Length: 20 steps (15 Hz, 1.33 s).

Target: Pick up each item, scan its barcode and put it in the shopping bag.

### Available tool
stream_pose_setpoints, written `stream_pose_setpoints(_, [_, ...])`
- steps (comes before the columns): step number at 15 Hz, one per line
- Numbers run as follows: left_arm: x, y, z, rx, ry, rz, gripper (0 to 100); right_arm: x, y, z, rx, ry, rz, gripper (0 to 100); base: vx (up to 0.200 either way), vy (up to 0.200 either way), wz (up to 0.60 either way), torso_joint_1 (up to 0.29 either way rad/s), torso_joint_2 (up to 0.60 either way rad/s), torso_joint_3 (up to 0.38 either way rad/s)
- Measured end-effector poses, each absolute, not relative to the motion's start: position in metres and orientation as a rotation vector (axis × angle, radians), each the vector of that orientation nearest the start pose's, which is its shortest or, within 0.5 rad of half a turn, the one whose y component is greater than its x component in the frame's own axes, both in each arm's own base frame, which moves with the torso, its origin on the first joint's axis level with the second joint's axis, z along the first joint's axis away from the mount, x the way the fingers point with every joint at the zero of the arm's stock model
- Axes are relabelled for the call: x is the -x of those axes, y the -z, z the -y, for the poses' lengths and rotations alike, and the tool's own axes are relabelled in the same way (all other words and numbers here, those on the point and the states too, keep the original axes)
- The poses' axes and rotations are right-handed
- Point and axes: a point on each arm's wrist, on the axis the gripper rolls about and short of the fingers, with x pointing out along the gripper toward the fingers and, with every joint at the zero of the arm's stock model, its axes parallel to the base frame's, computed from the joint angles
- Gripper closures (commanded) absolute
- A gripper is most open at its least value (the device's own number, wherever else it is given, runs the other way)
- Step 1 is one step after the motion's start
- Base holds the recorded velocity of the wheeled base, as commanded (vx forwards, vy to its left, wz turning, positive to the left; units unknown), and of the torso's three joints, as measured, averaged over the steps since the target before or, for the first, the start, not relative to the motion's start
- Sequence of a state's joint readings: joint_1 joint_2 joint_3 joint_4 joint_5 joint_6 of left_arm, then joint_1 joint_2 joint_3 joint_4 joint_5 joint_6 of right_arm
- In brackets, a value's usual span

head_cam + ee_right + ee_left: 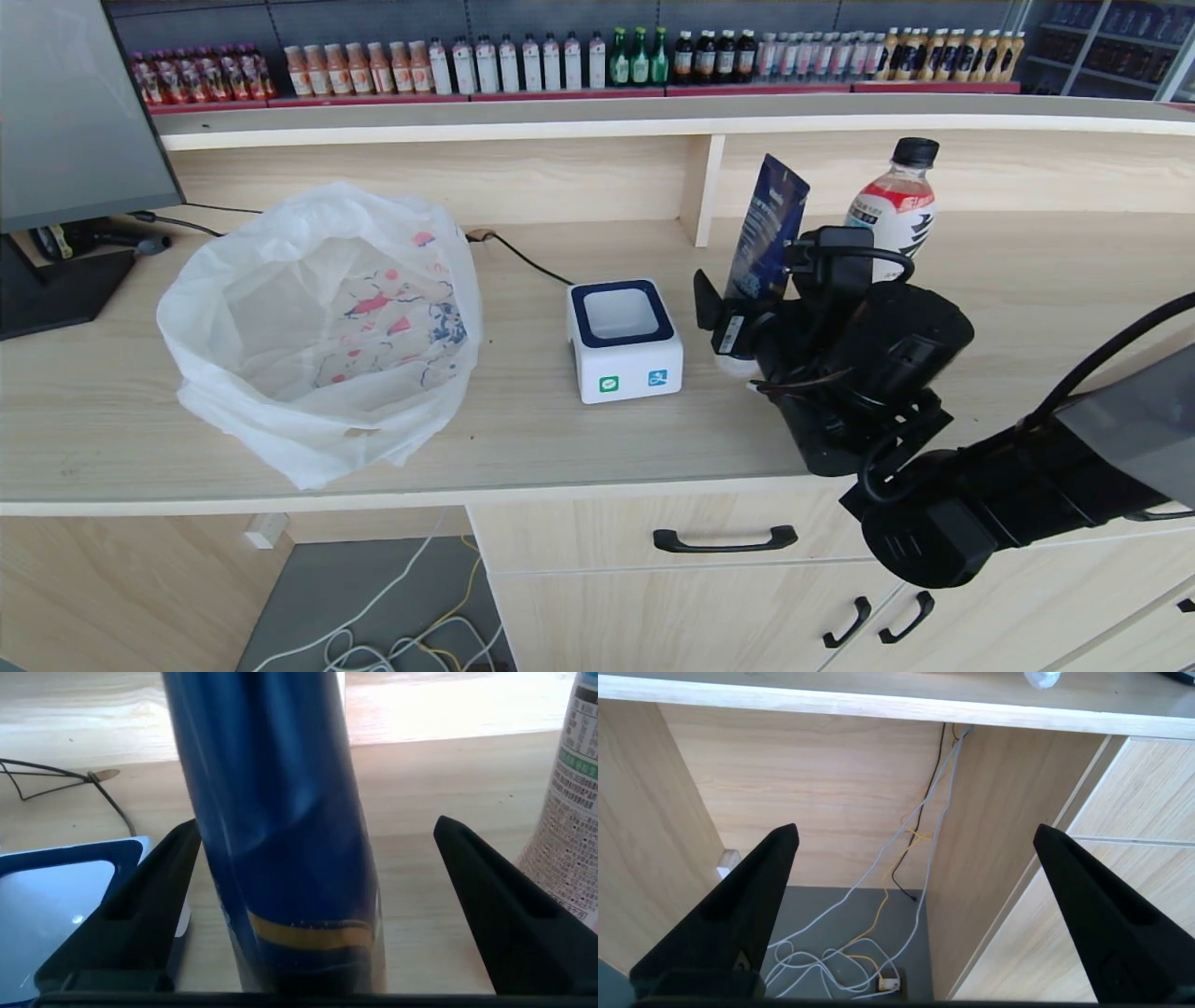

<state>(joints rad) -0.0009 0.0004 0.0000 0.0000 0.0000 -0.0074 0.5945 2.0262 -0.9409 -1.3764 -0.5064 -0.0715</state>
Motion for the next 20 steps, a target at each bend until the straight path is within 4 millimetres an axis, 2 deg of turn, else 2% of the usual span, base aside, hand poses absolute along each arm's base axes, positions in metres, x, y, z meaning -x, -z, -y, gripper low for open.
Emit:
stream_pose_setpoints(10, [0.023, -0.075, 0.0, 0.007, 0.001, 0.0, 0, -0.314, -0.18, -0.199, -0.086, -0.079, 0.252, 100, 0.0, 0.0, 0.0, 0.0, 0.0, 0.0])
stream_pose_setpoints(14, [0.023, -0.075, 0.0, 0.008, 0.0, 0.0, 0, -0.301, -0.181, -0.191, -0.078, -0.107, 0.249, 100, 0.0, 0.0, 0.0, 0.0, 0.0, 0.0])
stream_pose_setpoints(18, [0.023, -0.075, 0.0, 0.007, 0.0, 0.0, 0, -0.281, -0.197, -0.19, -0.101, -0.142, 0.279, 100, 0.0, 0.0, 0.0, 0.0, 0.0, 0.0])
stream_pose_setpoints(20, [0.023, -0.075, 0.0, 0.007, 0.001, 0.0, 0, -0.269, -0.199, -0.187, -0.1, -0.157, 0.272, 100, 0.0, 0.0, 0.0, 0.0, 0.0, 0.0])
